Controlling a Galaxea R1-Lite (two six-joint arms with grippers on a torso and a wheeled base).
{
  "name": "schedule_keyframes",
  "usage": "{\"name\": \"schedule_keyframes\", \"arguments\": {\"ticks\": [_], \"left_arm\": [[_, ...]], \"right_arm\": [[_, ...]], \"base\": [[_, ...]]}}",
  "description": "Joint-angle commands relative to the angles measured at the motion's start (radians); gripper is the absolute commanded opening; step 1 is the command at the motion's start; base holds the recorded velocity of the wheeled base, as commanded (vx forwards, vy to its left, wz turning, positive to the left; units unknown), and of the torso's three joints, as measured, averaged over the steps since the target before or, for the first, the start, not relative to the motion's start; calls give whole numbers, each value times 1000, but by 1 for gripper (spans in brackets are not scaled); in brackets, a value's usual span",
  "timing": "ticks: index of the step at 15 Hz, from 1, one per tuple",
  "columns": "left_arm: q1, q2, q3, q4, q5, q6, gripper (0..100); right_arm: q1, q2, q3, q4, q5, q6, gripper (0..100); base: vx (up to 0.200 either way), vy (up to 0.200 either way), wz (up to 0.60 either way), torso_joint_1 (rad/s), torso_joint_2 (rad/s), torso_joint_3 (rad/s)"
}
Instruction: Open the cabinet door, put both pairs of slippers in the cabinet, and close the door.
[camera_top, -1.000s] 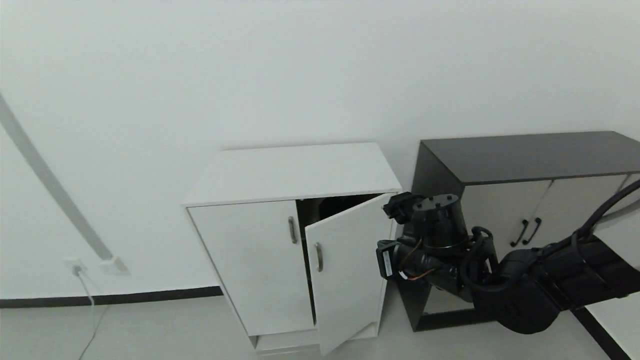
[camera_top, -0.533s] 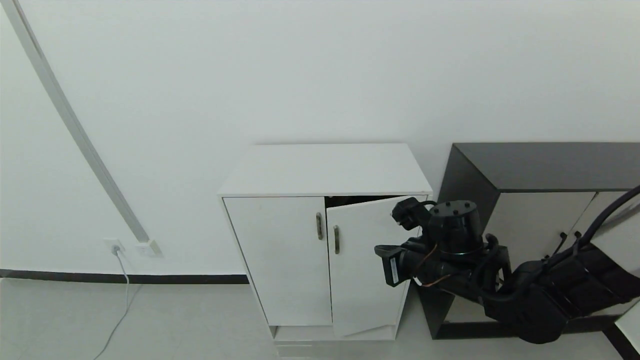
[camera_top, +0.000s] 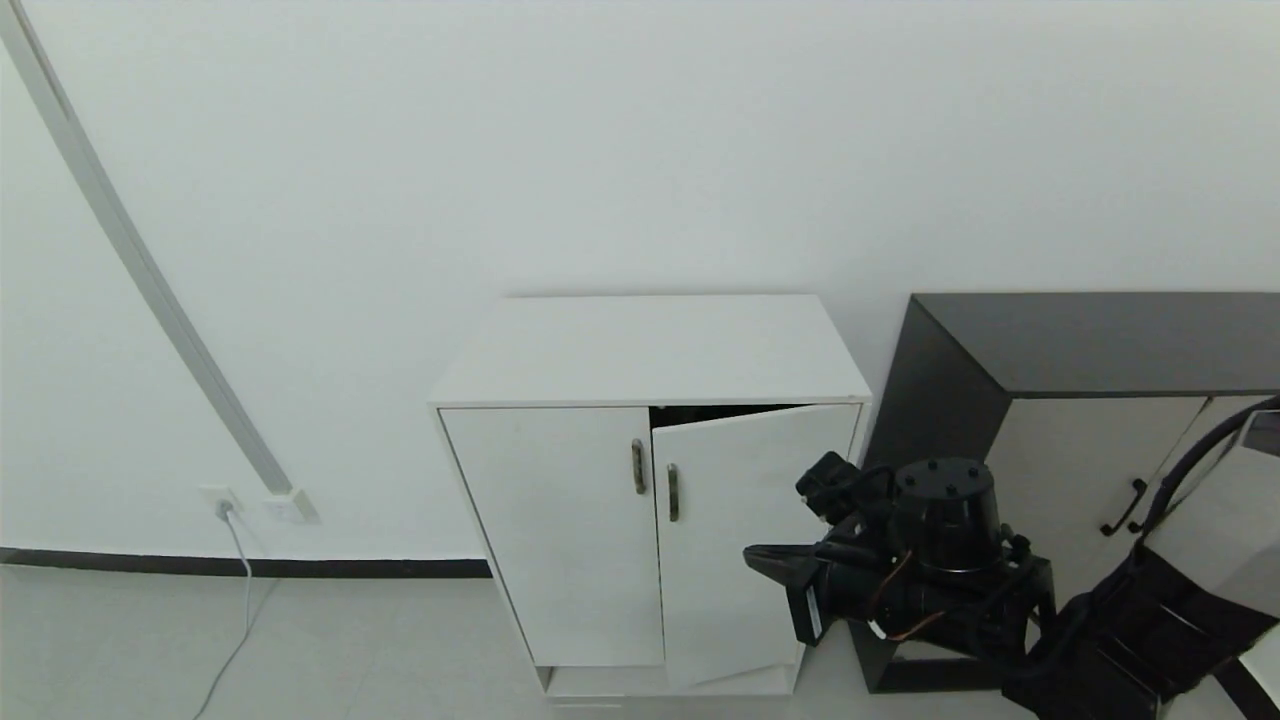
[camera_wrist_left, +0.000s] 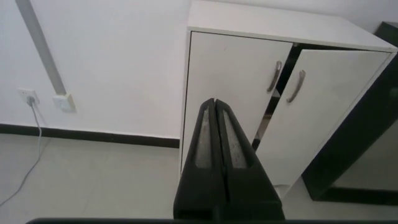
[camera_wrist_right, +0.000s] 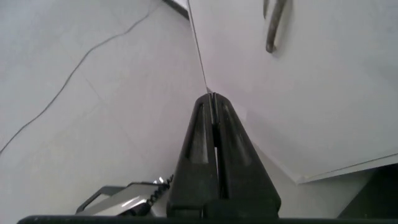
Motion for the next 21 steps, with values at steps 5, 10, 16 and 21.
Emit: {"name": "schedule_keyframes", "arguments": {"ticks": [5,10,16,21], "left_arm": [[1,1,0,0,0,-2,0],[1,1,0,1,0,-3,0],[1,1,0,0,0,-3,0],[-1,1,0,1,0,-2,0]], "right_arm": [[1,45,9,-3,1,-2,0],[1,61,7,-5,1,-2,0],[-12,134,-55,-48,-3,20,0],[-25,215,-175,-49,-95,74,0]], "base": [[200,0,0,6,4,2],[40,0,0,0,0,0],[0,0,0,0,0,0],[0,0,0,0,0,0]]}}
